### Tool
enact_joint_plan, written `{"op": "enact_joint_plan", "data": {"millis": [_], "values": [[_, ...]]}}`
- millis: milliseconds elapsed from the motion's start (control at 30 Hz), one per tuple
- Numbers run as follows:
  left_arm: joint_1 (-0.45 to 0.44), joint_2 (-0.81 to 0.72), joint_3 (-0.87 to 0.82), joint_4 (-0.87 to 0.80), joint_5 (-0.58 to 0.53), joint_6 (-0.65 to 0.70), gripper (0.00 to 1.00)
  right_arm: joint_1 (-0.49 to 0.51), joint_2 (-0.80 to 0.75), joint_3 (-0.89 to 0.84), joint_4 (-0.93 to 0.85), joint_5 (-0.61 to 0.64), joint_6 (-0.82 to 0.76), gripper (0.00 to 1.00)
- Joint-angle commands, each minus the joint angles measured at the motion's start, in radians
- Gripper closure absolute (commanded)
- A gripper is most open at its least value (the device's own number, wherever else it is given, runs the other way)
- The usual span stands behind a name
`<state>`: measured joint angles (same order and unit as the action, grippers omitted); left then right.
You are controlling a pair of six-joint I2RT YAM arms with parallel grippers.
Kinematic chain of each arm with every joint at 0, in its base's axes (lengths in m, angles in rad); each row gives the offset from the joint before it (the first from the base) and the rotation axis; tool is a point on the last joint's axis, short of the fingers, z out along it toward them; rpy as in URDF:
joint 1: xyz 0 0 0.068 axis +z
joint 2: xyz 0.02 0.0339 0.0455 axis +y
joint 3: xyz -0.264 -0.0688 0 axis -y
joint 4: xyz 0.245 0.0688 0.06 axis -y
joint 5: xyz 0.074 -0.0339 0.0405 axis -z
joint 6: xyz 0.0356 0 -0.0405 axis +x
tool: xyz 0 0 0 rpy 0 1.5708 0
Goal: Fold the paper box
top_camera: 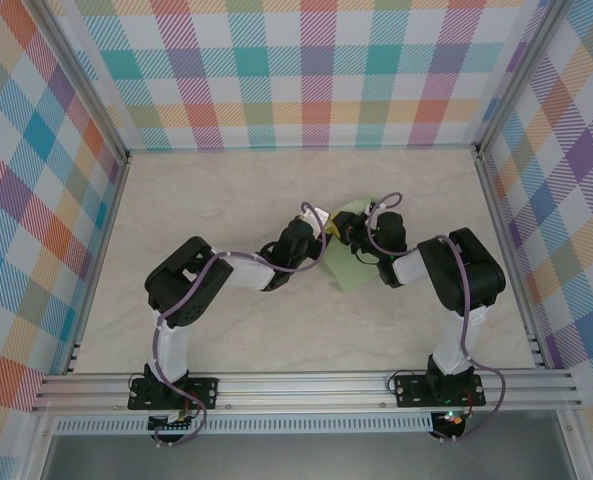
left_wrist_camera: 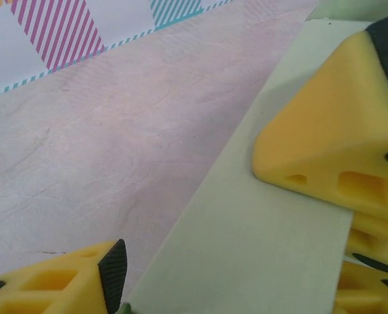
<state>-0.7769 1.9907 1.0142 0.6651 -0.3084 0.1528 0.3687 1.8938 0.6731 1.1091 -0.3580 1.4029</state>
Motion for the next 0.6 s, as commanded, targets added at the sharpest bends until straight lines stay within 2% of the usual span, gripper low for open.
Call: {"op": "enact_joint_plan", "data": {"millis": [0, 200, 367, 400, 467, 567], "values": [[-0.005, 0.011, -0.012, 0.064, -0.056, 0.010, 0.49, 0.007, 0.016, -0.041, -0.068, 0.019, -0.002, 0.86], [-0.015, 0.020, 0.020, 0.017, -0.095, 0.010, 0.62, 0.010, -0.010, -0.045, -0.084, 0.038, -0.015, 0.84], [-0.031, 0.018, 0.032, -0.009, -0.125, -0.019, 0.60, 0.011, -0.025, -0.043, -0.087, 0.053, -0.016, 0.83], [-0.030, 0.011, 0.022, -0.003, -0.139, -0.034, 0.57, 0.012, -0.025, -0.041, -0.089, 0.054, -0.016, 0.83], [-0.029, 0.001, -0.004, 0.028, -0.177, -0.059, 0.40, 0.012, -0.031, -0.039, -0.095, 0.058, -0.018, 0.83], [-0.025, -0.020, -0.049, 0.080, -0.173, -0.082, 0.24, 0.012, -0.028, -0.034, -0.094, 0.063, -0.013, 0.83]]}}
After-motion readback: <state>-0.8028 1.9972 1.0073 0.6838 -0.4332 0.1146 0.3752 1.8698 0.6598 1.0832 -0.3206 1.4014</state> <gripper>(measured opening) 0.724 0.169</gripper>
